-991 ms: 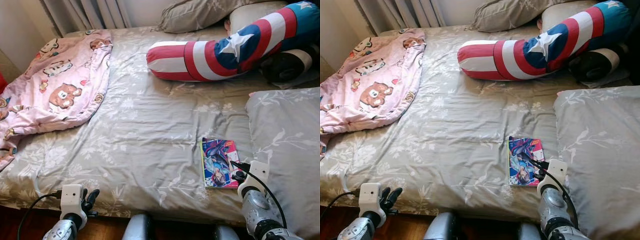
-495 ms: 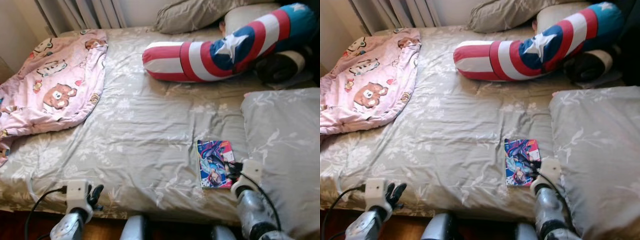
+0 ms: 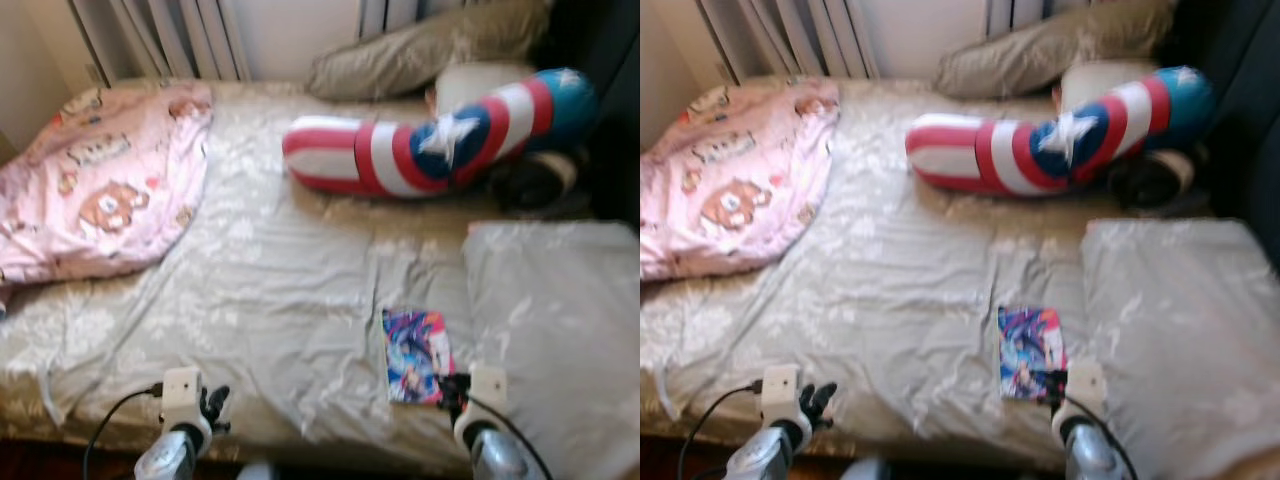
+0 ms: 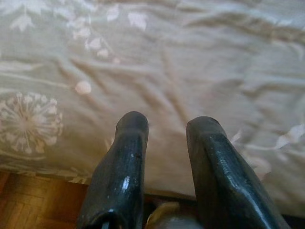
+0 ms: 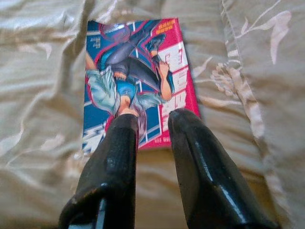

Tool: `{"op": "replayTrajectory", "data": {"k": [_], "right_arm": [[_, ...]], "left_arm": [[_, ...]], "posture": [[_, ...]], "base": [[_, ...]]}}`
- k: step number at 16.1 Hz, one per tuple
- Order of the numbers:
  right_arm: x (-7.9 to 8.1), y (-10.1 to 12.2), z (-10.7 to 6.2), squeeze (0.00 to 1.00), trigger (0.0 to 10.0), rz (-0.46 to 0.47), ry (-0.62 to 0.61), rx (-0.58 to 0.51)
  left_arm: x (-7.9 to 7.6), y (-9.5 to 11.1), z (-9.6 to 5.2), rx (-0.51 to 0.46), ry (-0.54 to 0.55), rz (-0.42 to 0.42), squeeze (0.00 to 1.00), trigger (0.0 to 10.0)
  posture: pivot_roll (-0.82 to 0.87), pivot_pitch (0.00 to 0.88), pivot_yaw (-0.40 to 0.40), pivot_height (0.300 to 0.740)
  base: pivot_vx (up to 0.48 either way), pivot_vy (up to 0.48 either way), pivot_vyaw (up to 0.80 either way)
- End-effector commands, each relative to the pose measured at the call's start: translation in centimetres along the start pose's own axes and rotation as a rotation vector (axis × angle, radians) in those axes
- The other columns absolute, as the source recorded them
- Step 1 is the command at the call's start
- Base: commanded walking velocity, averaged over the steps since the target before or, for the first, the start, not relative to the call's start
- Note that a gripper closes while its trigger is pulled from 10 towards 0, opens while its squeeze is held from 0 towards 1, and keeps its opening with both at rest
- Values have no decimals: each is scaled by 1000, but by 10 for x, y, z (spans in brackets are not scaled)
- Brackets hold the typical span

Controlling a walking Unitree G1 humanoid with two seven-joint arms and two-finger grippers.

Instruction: Clean up the room

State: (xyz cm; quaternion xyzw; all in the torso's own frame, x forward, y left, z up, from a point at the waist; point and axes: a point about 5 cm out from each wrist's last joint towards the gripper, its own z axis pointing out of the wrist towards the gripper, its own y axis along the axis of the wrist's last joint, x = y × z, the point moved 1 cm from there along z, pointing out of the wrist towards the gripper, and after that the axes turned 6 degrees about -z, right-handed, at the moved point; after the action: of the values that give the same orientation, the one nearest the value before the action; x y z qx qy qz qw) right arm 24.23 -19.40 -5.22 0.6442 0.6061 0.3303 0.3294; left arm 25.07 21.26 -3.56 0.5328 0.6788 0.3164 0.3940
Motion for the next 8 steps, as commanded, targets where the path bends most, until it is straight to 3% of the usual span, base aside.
{"op": "replayTrajectory", "data": {"k": [1,6,8], "right_arm": [[1,-17,-5,0,10000,-6,1,75],[2,-64,-24,0,10000,-82,-11,306],[-2,-70,-27,0,10000,-23,-78,320]], "left_arm": [[2,-11,-2,60,11,30,0,10000],[3,-48,-13,252,54,93,0,10000],[8,-59,-19,295,103,62,0,10000]], "posture": [[41,0,-15,740],[14,0,-11,740],[25,0,-11,740]], "base": [[0,0,0],[0,0,0],[0,0,0]]}}
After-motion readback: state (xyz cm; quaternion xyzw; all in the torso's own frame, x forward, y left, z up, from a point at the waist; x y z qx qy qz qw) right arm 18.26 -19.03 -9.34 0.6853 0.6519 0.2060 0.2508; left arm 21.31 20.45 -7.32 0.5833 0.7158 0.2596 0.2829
